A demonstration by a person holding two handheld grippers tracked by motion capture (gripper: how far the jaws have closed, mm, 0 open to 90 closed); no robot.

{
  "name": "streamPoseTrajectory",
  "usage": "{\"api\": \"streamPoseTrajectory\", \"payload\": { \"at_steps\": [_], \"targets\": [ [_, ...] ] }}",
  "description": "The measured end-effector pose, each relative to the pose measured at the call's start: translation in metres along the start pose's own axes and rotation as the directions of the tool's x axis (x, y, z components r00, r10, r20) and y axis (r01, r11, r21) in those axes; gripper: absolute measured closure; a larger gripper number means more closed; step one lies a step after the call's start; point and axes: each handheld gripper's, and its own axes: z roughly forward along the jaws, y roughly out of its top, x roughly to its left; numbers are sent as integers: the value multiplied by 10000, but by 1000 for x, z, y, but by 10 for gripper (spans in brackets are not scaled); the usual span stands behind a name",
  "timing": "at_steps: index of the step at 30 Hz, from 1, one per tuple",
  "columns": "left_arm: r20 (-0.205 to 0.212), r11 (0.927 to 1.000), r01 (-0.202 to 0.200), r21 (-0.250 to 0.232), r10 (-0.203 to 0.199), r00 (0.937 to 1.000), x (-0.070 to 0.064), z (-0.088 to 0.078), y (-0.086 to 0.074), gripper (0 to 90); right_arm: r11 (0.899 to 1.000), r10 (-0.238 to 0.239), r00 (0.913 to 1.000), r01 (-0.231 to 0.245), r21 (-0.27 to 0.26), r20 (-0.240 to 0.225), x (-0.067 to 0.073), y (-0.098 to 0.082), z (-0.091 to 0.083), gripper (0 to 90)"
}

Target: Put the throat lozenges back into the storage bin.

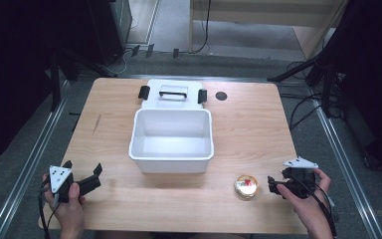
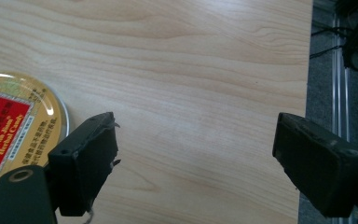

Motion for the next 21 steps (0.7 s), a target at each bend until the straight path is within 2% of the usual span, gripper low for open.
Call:
{"api": "streamPoseTrajectory", "payload": {
  "at_steps": [4, 7, 11, 13, 14, 15, 17, 21],
  "targets": [
    [77, 10000, -20, 6, 20, 10000, 0, 1, 0, 0, 9951, -562, 9982, 577, 801, -199, 7, 12, -2, 140],
    [129, 10000, -63, 57, 62, 9999, 0, 1, 0, 0, 9811, -1170, 9919, 1231, 1491, -490, 15, 21, -3, 140],
    [165, 9999, -84, 144, 82, 9998, 0, 1, 1, 0, 9496, -1898, 9764, 2093, 2334, -1032, 29, 33, -3, 125],
    [178, 9998, -117, 144, 115, 9998, -1, 2, 1, 0, 9266, -2255, 9656, 2536, 2777, -1295, 37, 39, -1, 29],
    [192, 9998, -136, 150, 133, 9997, -1, 2, 1, 0, 9154, -2286, 9624, 2638, 3040, -1468, 42, 41, 0, 0],
    [201, 9998, -149, 159, 146, 9997, -1, 2, 1, 0, 9015, -2443, 9556, 2865, 3244, -1650, 45, 43, 1, 0],
    [201, 9998, -143, 161, 140, 9997, -1, 2, 1, 0, 8813, -2680, 9441, 3207, 3470, -1920, 54, 46, 3, 0],
    [209, 9998, -140, 165, 136, 9997, -1, 2, 1, 0, 8591, -2799, 9365, 3426, 3802, -2113, 67, 51, 9, 0]
  ]
}}
